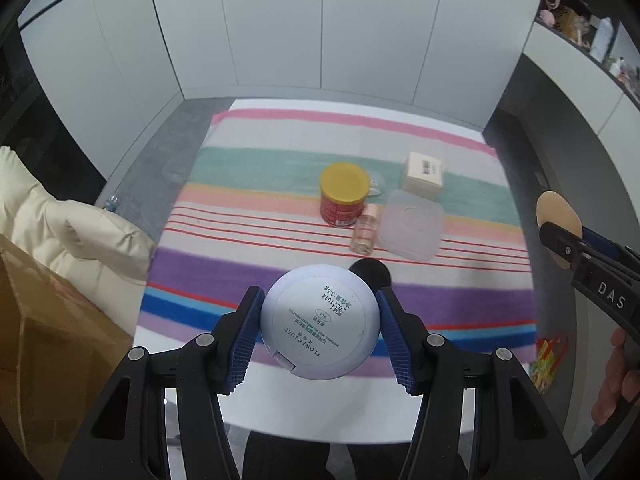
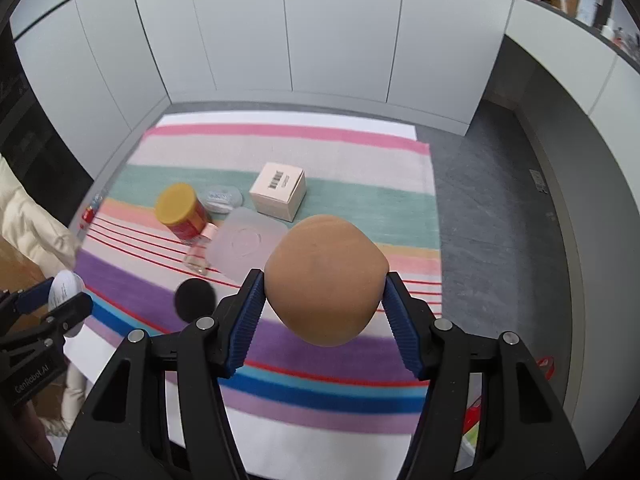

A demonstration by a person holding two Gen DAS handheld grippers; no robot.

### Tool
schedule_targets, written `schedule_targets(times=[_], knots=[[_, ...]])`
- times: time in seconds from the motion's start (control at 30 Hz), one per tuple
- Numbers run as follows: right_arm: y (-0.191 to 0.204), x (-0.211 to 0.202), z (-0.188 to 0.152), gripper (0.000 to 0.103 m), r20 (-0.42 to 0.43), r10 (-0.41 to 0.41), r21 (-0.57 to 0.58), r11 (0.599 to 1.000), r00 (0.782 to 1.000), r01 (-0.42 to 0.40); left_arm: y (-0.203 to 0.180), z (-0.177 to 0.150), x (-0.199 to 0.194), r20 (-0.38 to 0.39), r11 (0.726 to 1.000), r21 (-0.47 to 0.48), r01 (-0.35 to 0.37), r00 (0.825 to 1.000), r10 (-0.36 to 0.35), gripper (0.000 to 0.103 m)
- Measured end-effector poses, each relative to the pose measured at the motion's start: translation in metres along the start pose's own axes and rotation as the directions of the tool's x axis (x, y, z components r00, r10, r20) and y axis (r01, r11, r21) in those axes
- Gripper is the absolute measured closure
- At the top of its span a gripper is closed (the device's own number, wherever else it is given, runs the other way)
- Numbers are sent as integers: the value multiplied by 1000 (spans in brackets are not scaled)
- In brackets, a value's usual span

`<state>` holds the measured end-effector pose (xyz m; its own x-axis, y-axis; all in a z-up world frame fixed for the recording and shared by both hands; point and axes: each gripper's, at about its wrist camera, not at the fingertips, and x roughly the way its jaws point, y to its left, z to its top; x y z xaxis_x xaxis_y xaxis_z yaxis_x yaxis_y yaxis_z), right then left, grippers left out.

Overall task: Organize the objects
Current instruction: 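Carry the compact and tan sponge in both tools toward the cardboard box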

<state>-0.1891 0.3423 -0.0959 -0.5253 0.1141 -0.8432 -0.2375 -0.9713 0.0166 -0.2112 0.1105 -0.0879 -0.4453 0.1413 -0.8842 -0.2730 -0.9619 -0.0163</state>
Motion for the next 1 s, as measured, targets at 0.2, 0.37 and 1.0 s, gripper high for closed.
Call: schedule_targets(times=[0.2, 0.37, 1.0], knots=[[-3, -44, -10, 40, 13, 9, 63, 998, 1000, -10, 2, -14, -49, 29, 1000, -5, 15, 999, -15, 44], [-2, -73, -21, 40, 7, 25, 89, 996, 1000, -26, 11, -35, -93, 105, 999, -41, 22, 994, -18, 45], [62, -126, -47, 40, 127, 109, -134, 987, 986, -92, 58, -83, -122, 167, 993, -109, -53, 983, 71, 44]])
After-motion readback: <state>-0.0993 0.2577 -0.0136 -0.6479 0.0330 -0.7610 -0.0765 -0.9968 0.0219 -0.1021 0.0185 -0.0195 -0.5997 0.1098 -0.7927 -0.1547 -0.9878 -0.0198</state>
